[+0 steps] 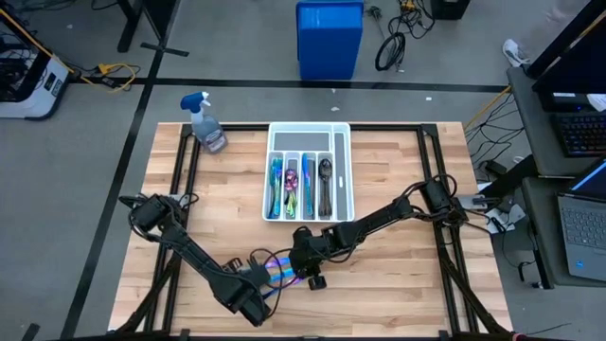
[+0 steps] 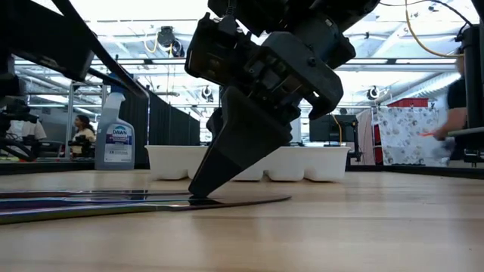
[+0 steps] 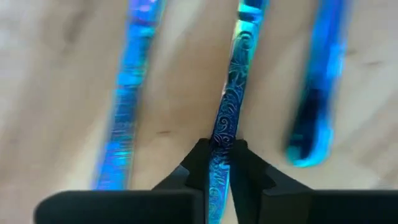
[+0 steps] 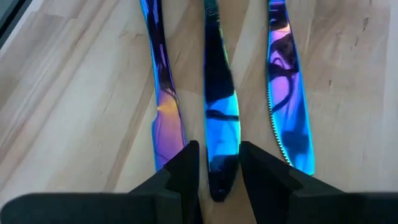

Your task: Sort silverware

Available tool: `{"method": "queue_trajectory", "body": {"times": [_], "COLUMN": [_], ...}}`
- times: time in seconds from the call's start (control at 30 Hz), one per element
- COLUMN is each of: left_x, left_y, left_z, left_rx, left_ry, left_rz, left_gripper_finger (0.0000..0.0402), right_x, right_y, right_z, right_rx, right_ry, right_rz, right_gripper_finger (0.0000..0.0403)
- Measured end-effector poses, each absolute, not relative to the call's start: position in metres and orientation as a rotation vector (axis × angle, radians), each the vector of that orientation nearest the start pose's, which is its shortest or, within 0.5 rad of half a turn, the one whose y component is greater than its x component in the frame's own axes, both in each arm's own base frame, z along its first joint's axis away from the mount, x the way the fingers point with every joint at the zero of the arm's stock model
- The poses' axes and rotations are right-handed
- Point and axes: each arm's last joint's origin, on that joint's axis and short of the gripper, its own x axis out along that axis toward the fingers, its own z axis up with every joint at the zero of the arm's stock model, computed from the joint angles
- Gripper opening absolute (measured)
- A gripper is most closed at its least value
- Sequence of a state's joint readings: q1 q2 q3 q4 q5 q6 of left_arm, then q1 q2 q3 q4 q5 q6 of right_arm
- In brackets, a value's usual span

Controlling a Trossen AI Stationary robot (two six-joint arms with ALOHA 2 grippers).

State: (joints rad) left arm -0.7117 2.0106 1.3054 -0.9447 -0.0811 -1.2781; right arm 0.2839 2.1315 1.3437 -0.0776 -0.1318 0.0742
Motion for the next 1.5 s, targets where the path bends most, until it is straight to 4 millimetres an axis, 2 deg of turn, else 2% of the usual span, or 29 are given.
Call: {"method": "queue_trajectory", "body": {"times": [0.67,1.1,1.5], "left_x": [0.267,0.267,0.285], "left_y": [-0.224,-0.225,-0.232], "left_z": [0.140,0.140,0.159], "left_rx": [-0.312,-0.309,-0.344], "left_ry": [1.552,1.546,1.463], "left_rz": [0.565,0.560,0.503], "left_gripper_finger": [0.0012,0.0002,0.0001], "right_x": [0.419,0.417,0.413], "right_y": [0.128,0.136,0.150], "right_z": [0.122,0.122,0.125], "right_rx": [-0.014,-0.119,-0.198], "right_ry": [0.881,0.861,0.843], "right_rz": [0.370,0.392,0.396], "right_gripper_finger": [0.0100,0.0100,0.0100]}}
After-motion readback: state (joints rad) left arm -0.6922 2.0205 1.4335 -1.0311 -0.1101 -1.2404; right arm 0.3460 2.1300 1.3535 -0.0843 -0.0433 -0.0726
